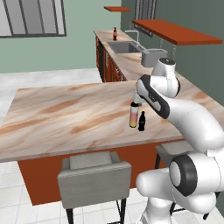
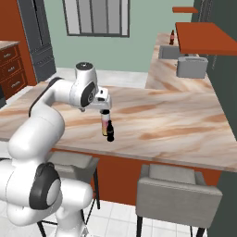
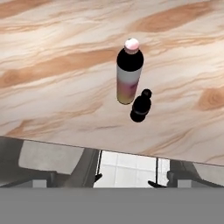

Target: Place the large bottle from the dining counter next to the other large bottle outside the sink, and place the small bottle from the dining counter next to the other small bottle inside the sink.

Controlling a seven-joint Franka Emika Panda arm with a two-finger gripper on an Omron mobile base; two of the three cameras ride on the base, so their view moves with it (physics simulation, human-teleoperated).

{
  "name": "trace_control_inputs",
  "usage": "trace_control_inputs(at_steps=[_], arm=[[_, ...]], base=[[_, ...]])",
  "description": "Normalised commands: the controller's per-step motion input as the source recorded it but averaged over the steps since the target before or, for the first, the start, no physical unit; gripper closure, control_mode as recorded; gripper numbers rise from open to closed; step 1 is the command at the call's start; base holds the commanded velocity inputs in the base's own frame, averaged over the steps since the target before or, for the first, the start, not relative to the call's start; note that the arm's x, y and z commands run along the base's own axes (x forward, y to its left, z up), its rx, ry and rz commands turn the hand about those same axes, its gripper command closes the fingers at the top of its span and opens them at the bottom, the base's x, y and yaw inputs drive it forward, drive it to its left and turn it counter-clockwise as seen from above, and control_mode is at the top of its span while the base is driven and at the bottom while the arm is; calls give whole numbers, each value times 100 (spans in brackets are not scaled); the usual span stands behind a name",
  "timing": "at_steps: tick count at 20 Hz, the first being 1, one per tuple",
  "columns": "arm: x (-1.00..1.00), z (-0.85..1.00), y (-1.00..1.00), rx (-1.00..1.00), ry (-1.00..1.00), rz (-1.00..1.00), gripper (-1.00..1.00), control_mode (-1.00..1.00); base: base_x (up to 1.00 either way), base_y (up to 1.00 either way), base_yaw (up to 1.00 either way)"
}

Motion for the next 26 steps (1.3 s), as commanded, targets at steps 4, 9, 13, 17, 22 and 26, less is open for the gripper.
trace_control_inputs(at_steps=[4, 9, 13, 17, 22, 26], arm=[[4, -16, 0, -1, -6, 2, -100, -100], [12, -24, 0, 0, -4, 0, -100, -100], [12, -26, 0, 0, -3, 0, -100, -100], [23, -12, 0, 0, -4, 0, -100, -100], [21, 0, -2, 0, -5, 0, -100, -100], [28, 0, 0, 0, -5, 1, -100, -100]], base=[[0, 0, 0], [0, 0, 0], [0, 0, 0], [0, 0, 0], [0, 0, 0], [0, 0, 0]])
